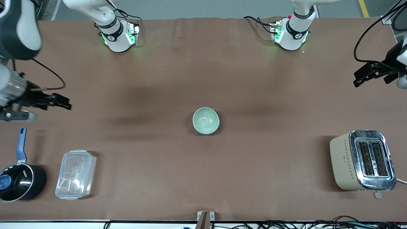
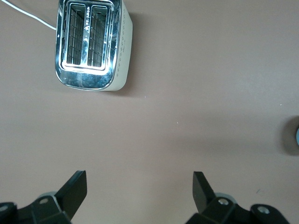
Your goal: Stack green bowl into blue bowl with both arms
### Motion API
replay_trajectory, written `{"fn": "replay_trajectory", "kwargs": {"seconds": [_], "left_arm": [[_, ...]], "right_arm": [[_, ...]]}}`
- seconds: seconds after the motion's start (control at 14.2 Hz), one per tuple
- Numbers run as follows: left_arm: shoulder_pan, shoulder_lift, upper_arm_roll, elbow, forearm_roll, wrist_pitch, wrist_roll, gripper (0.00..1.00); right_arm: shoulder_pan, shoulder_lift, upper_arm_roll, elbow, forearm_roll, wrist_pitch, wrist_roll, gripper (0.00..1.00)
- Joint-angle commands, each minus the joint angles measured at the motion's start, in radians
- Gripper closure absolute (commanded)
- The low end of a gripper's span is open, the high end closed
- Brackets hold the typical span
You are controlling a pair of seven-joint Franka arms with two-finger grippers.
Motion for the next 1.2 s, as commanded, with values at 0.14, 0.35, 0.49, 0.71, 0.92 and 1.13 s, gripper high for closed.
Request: {"fn": "replay_trajectory", "kwargs": {"seconds": [0.14, 0.35, 0.49, 0.71, 0.92, 1.13], "left_arm": [[-0.003, -0.018, -0.031, -0.019, -0.018, -0.017, 0.02, 0.0], [-0.001, -0.017, -0.034, -0.015, -0.065, -0.023, 0.072, 0.0], [-0.003, -0.017, -0.034, -0.01, -0.067, -0.029, 0.086, 0.0], [-0.004, -0.012, -0.034, -0.007, -0.066, -0.035, 0.086, 0.0], [-0.006, -0.014, -0.037, -0.007, -0.066, -0.037, 0.087, 0.0], [-0.006, -0.012, -0.037, -0.007, -0.067, -0.037, 0.087, 0.0]], "right_arm": [[-0.056, -0.049, 0.022, 0.16, -0.062, -0.204, -0.039, 0.0], [-0.042, -0.053, 0.031, 0.177, -0.057, -0.232, -0.028, 0.0], [-0.039, -0.053, 0.034, 0.18, -0.051, -0.232, -0.02, 0.0], [-0.04, -0.053, 0.04, 0.183, -0.051, -0.246, -0.026, 0.0], [-0.039, -0.056, 0.048, 0.183, -0.051, -0.252, -0.023, 0.0], [-0.04, -0.056, 0.048, 0.183, -0.049, -0.25, -0.023, 0.0]]}}
